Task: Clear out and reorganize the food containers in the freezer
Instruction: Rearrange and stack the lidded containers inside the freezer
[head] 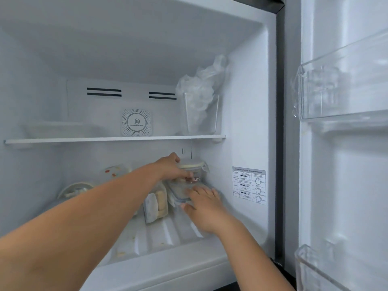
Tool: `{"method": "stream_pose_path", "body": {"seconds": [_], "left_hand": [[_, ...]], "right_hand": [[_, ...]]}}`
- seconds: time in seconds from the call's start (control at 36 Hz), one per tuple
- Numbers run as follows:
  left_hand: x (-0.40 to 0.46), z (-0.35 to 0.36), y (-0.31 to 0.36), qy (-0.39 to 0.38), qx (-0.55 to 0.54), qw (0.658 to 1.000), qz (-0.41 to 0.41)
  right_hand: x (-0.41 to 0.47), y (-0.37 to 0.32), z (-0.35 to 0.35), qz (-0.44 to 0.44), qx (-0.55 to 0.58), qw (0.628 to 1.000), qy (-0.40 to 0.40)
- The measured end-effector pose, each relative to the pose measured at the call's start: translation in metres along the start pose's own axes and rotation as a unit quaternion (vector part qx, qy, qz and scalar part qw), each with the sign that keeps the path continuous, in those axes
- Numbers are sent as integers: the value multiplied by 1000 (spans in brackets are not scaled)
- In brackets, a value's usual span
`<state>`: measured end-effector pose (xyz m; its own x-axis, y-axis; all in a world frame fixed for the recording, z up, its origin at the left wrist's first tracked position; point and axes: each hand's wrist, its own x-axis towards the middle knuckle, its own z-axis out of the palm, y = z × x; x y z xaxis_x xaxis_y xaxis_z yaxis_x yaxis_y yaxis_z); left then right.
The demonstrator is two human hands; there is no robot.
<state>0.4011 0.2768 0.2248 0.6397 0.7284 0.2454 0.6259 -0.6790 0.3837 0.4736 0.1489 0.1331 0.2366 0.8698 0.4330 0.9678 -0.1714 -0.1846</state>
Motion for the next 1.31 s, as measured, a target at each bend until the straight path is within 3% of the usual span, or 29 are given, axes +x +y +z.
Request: {"method": "stream_pose_path", "body": {"seconds": [0.14, 0.36, 0.47, 0.78, 1.31], "left_hand": [[12, 2, 18, 15, 30, 999, -23], [23, -8, 37, -110, 152, 981, -57], [27, -10, 35, -141, 126, 981, -53], [14, -13, 4, -60, 98, 993, 1], [19, -7, 36, -118, 58, 990, -53]], "right_hand": [[1, -1, 1, 11, 0, 1000, -14], [-1, -2, -3, 21, -12, 999, -39], [-2, -3, -2, 21, -10, 999, -41], [-4, -5, 1, 21, -4, 1000, -21], [-5, -6, 3, 12, -19, 1000, -16]]}}
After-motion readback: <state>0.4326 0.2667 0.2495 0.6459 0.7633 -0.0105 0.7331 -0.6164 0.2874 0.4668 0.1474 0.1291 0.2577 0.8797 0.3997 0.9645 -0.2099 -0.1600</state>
